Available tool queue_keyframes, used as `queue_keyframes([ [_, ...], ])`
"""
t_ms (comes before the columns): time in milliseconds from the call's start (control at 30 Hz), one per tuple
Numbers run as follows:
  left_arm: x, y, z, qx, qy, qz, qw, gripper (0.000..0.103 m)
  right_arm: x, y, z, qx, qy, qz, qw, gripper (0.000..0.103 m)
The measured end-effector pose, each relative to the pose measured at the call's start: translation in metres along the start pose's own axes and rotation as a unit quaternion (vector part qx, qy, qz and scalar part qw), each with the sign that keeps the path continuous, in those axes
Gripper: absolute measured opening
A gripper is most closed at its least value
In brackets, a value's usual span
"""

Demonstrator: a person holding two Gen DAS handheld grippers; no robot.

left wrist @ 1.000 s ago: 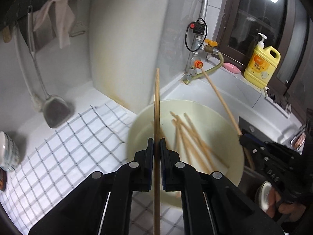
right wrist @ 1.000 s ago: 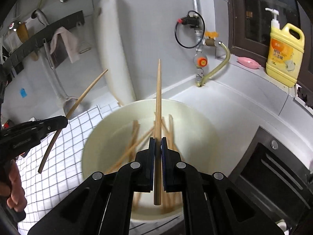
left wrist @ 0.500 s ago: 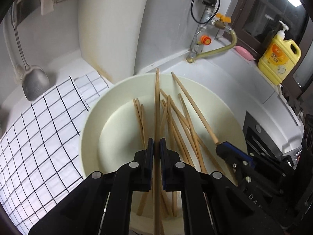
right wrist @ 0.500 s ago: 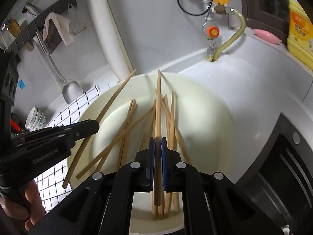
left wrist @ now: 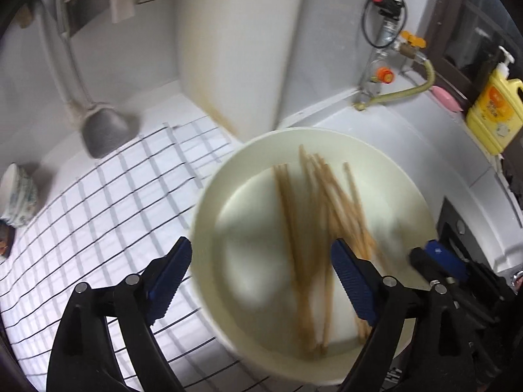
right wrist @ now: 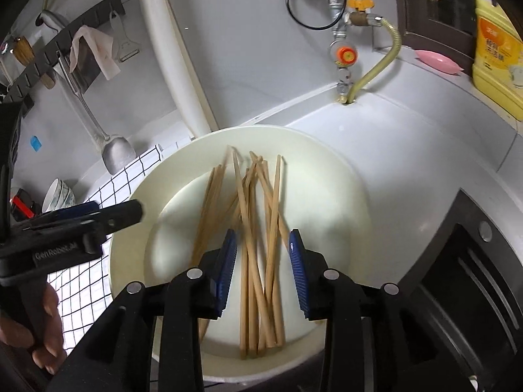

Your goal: Organize utensils

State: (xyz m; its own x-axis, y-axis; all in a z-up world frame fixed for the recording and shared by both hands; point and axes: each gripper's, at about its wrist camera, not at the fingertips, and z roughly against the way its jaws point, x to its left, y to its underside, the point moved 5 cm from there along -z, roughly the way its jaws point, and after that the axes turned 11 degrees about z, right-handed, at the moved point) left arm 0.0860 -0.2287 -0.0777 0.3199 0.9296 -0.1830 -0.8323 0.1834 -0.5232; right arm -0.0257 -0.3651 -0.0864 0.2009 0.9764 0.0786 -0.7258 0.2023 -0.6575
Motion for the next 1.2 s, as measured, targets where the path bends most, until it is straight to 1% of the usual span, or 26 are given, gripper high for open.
queue_keyframes([
  [67,0.01,0.001,0.008,0.0,-0.014,0.008,0.9999,0.095,0.001,0.002,0.005,0.002,0.002,-0.001,1.0,0.035],
  [100,0.012,0.001,0.011,0.0,-0.017,0.01,0.9998,0.095,0.002,0.003,0.008,0.002,0.003,0.0,1.0,0.037],
  [267,0.027,0.008,0.026,0.007,-0.036,0.017,0.9992,0.097,0.01,0.008,0.022,0.005,0.005,-0.001,1.0,0.043],
  [333,0.03,0.011,0.03,0.015,-0.046,0.018,0.9987,0.097,0.014,0.009,0.027,0.005,0.005,-0.003,1.0,0.047],
  [400,0.032,0.015,0.034,0.023,-0.053,0.019,0.9981,0.097,0.018,0.01,0.034,0.005,0.004,-0.005,1.0,0.048],
  [533,0.032,0.02,0.048,0.017,-0.042,0.02,0.9988,0.097,0.026,0.009,0.044,0.001,0.008,0.001,1.0,0.05],
  [800,0.029,0.026,0.069,0.004,-0.038,0.018,0.9991,0.097,0.038,0.01,0.056,0.006,0.01,0.003,1.0,0.053],
  [1200,0.029,0.035,0.077,0.006,-0.036,0.014,0.9992,0.097,0.044,0.006,0.067,0.01,0.02,0.01,1.0,0.055],
])
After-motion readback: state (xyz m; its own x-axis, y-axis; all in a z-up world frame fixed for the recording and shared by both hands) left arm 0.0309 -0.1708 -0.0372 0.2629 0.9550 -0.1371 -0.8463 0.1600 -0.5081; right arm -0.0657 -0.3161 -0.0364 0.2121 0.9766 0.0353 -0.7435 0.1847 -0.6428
